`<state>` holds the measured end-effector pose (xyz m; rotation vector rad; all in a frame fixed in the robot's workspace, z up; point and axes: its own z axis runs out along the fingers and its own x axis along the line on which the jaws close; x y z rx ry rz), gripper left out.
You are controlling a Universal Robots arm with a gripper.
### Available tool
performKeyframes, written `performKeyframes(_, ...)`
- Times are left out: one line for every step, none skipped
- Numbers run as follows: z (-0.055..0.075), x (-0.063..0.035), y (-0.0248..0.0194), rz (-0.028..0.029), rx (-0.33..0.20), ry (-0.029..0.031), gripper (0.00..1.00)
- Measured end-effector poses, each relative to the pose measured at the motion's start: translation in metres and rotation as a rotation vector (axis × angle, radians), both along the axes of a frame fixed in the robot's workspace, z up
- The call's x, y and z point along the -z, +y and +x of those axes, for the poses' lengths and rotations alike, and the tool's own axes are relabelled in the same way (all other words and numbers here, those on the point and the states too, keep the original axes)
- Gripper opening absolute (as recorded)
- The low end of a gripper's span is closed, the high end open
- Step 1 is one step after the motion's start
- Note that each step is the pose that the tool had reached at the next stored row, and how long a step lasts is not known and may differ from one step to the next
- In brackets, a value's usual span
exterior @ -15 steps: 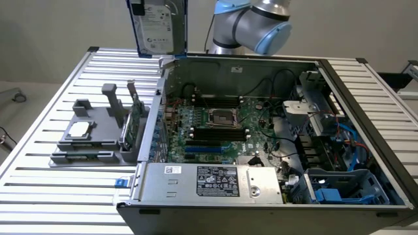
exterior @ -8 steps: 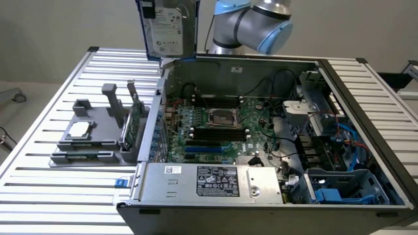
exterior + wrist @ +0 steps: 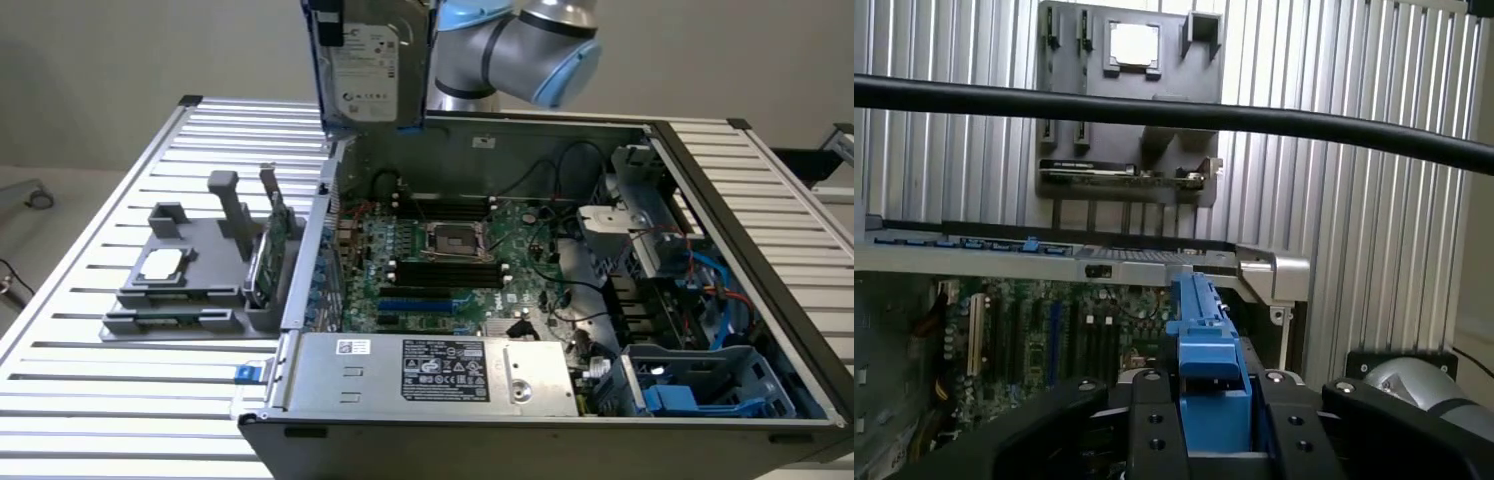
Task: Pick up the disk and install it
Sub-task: 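Pick up the disk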
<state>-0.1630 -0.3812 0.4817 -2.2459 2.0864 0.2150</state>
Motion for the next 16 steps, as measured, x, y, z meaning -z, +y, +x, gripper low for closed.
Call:
performKeyframes(0.003,0.0000,-0.0020,0.0001,0.000,0.0000,0.33)
performKeyframes(0.006,0.0000,-0.0041,0.0000,0.000,0.0001,0.33)
performKeyframes(0.009,0.0000,-0.0061,0.0000,0.000,0.0001,0.33)
performKeyframes(0.012,0.0000,-0.0082,0.0001,0.000,0.0000,0.33)
performKeyframes(0.015,0.0000,-0.0103,0.0002,0.000,0.0000,0.33)
performKeyframes(0.019,-0.0001,-0.0124,0.0000,0.000,0.0001,0.33)
performKeyframes(0.022,0.0000,-0.0144,0.0002,0.000,0.0001,0.33)
performKeyframes(0.025,0.0000,-0.0167,0.0004,0.000,0.0000,0.33)
performKeyframes(0.028,0.0000,-0.0188,0.0004,0.000,0.0000,0.33)
performKeyframes(0.031,0.0000,-0.0208,0.0004,0.000,0.0000,0.33)
performKeyframes(0.034,0.0000,-0.0229,0.0005,0.000,0.0000,0.33)
performKeyframes(0.037,0.0000,-0.0250,0.0005,0.000,0.0000,0.33)
performKeyframes(0.040,0.0000,-0.0271,0.0006,0.000,0.0000,0.33)
performKeyframes(0.043,0.0000,-0.0291,0.0005,0.000,0.0001,0.33)
performKeyframes(0.046,0.0000,-0.0312,0.0006,0.000,0.0000,0.33)
performKeyframes(0.049,0.0000,-0.0332,0.0006,0.000,0.0000,0.33)
